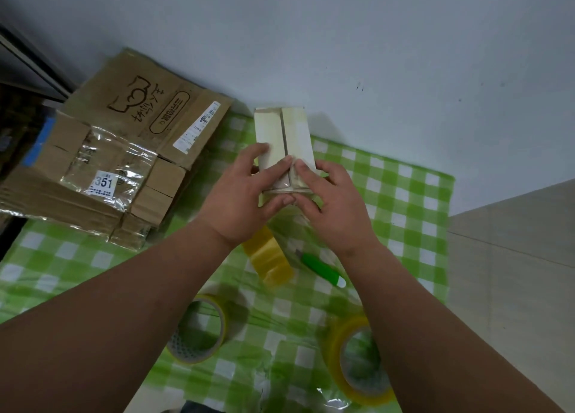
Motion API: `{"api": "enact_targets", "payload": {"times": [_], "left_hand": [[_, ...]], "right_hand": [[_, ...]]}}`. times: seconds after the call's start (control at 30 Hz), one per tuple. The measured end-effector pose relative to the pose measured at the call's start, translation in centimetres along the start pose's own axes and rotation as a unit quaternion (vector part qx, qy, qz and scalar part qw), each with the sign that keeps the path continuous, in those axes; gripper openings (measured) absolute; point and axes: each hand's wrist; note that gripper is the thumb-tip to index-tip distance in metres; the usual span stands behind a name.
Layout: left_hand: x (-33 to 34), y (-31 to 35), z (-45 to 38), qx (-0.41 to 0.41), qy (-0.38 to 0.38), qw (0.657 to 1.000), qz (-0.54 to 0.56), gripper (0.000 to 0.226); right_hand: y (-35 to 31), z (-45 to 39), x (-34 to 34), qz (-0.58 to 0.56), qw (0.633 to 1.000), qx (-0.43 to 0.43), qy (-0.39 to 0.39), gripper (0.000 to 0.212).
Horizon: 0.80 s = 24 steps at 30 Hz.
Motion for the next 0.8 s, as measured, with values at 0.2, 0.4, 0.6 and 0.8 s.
{"api": "enact_targets", "payload": {"times": [0.2, 0.4, 0.6, 0.8], "left_hand": [[-0.3, -0.2, -0.5, 0.015, -0.013, 1.0, -0.012, 0.064], [0.1, -0.1, -0.5, 0.006, -0.001, 1.0, 0.002, 0.064], [0.0, -0.4, -0.7, -0.007, -0.011, 1.0, 0.004, 0.066], [0.1, -0.5, -0.5, -0.006, -0.021, 1.0, 0.013, 0.072]], "right_hand": [[0.8, -0.3, -0.8, 0.002, 0.999, -0.002, -0.04, 0.058], [0.7, -0.4, -1.2, -0.008, 0.999, -0.003, -0.046, 0.059], [0.9, -0.3, -1.3, -0.013, 0.998, -0.019, -0.057, 0.055], [0.7, -0.5, -1.5, -0.008, 0.998, 0.0, -0.061, 0.053]]}}
Point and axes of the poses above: each hand's wrist, its own z-axis away from the middle knuckle, its own x-axis out of the palm, y = z × x, and after that the axes turned 4 degrees about x, right-handed
